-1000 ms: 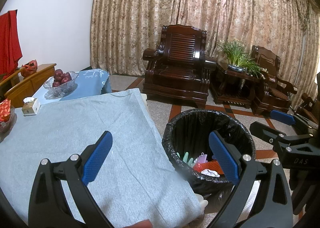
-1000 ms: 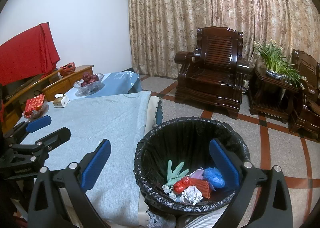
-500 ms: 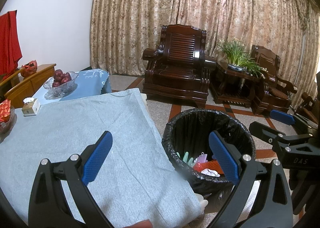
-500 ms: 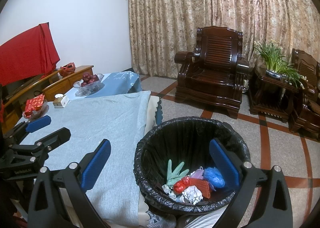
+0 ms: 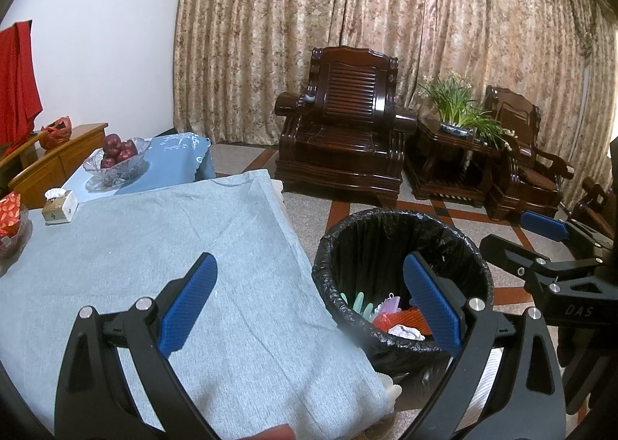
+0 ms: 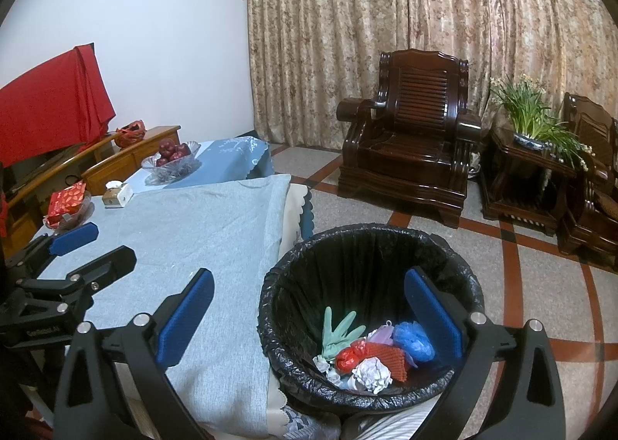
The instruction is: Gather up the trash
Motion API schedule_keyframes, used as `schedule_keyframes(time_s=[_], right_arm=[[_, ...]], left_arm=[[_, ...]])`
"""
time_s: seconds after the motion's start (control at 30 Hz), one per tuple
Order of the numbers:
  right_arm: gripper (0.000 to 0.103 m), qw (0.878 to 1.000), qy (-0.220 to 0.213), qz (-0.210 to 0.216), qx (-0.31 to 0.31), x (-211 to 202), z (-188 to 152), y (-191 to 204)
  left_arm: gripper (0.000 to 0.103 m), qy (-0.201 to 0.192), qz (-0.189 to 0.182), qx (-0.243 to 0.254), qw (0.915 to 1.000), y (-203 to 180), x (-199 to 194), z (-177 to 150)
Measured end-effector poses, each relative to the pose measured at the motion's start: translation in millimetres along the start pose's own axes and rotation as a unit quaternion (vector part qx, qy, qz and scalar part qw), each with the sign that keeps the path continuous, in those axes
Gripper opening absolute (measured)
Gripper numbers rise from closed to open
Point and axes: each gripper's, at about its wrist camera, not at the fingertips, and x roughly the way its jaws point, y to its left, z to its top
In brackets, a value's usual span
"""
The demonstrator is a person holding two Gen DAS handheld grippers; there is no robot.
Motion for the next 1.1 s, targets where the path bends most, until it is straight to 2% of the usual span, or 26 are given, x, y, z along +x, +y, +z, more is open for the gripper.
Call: schedule_keyframes(time_s=[1.1], right_arm=[[0.097, 1.000, 0.002, 0.000, 0.000, 1.0, -1.3, -0.4]], left_arm=[[0.094, 0.001, 0.000, 0.000, 1.0000, -1.0, -0.7, 1.2]])
